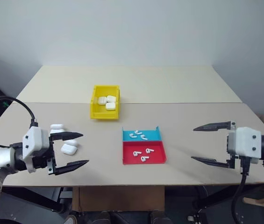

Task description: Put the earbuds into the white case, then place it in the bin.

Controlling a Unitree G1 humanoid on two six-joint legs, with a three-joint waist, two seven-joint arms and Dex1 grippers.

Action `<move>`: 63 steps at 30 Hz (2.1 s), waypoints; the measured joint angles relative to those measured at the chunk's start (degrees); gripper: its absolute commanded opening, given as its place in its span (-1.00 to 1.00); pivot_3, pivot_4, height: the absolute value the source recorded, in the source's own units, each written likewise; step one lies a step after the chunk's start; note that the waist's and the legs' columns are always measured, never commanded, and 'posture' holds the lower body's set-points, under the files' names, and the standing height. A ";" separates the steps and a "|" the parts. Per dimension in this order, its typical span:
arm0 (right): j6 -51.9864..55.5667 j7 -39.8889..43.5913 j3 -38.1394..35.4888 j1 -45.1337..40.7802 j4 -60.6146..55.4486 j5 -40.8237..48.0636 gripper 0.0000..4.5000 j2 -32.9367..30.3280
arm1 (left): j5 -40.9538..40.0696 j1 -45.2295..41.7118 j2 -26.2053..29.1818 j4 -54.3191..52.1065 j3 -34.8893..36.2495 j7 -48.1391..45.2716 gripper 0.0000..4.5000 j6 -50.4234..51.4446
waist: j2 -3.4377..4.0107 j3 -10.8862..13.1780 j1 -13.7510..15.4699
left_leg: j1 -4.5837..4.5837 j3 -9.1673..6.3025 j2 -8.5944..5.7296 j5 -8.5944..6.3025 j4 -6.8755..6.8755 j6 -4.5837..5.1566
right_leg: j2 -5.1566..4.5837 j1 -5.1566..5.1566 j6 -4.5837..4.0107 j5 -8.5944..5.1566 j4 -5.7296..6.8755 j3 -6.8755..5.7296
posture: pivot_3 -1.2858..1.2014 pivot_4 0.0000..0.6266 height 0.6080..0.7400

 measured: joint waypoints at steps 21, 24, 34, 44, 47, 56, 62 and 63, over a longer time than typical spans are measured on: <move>0.03 -0.07 1.94 -0.32 1.07 -0.38 0.98 -0.03 | 10.68 3.14 -1.40 -11.27 -0.14 17.94 1.00 3.02 | -0.01 0.00 0.09 | 0.02 0.00 0.00 0.00 0.00 0.00 | 0.00 0.03 0.09 0.06 0.01 0.01 | 0.03 -0.52 1.00; 0.46 0.01 1.95 -0.64 1.04 0.08 0.98 -0.10 | 9.10 3.11 0.39 -14.81 0.41 19.65 1.00 9.39 | -0.01 0.00 0.05 | 0.06 0.00 0.00 0.00 0.00 0.00 | 0.01 0.02 0.08 0.05 0.05 0.01 | 0.03 -0.52 1.00; 2.39 -0.01 2.44 -1.92 0.44 0.16 0.98 -0.16 | 8.47 -19.22 6.97 -17.14 -13.31 38.22 1.00 61.64 | -0.12 0.05 -0.14 | 0.07 -0.05 -0.03 -0.01 0.01 0.01 | 0.03 0.04 0.31 0.13 0.08 0.02 | 0.03 -0.52 1.00; 4.01 -0.57 3.40 -1.79 0.35 0.08 0.98 -0.16 | -4.39 -30.79 15.76 -9.87 -18.88 40.46 1.00 76.81 | -0.19 0.09 -0.62 | 0.04 -0.08 -0.04 -0.04 -0.04 0.06 | 0.03 -0.01 0.26 0.06 0.12 0.01 | 0.03 -0.52 1.00; 4.07 -0.85 3.57 -1.53 0.03 0.05 0.98 -0.15 | -6.87 -31.02 18.92 -7.78 -20.74 41.96 1.00 76.83 | -0.20 0.10 -0.57 | 0.07 -0.08 -0.05 -0.04 -0.04 0.05 | 0.02 0.00 0.26 0.06 0.12 0.01 | 0.03 -0.52 1.00; 4.77 -2.61 4.98 -1.40 -0.03 -0.12 0.98 0.02 | -10.23 -38.89 13.09 4.42 -28.29 46.68 1.00 76.81 | -0.20 0.10 0.13 | -0.01 -0.08 -0.07 -0.04 -0.03 0.05 | 0.03 -0.04 0.25 0.07 0.12 0.01 | 0.03 -0.52 1.00; 5.85 -3.63 4.83 0.24 -0.16 -0.15 0.98 0.02 | -9.94 -41.33 11.69 9.36 -33.86 49.61 1.00 76.82 | -0.21 0.10 0.00 | -0.05 -0.08 -0.07 -0.04 -0.03 0.05 | 0.03 -0.06 0.24 0.07 0.13 0.01 | 0.03 -0.52 1.00; 6.06 -3.79 4.74 0.50 -0.27 -0.15 0.98 0.02 | -9.86 -41.55 11.58 10.03 -34.16 49.82 1.00 76.83 | -0.21 0.10 0.00 | -0.05 -0.08 -0.07 -0.04 -0.03 0.05 | 0.03 -0.06 0.24 0.07 0.13 0.01 | 0.03 -0.52 1.00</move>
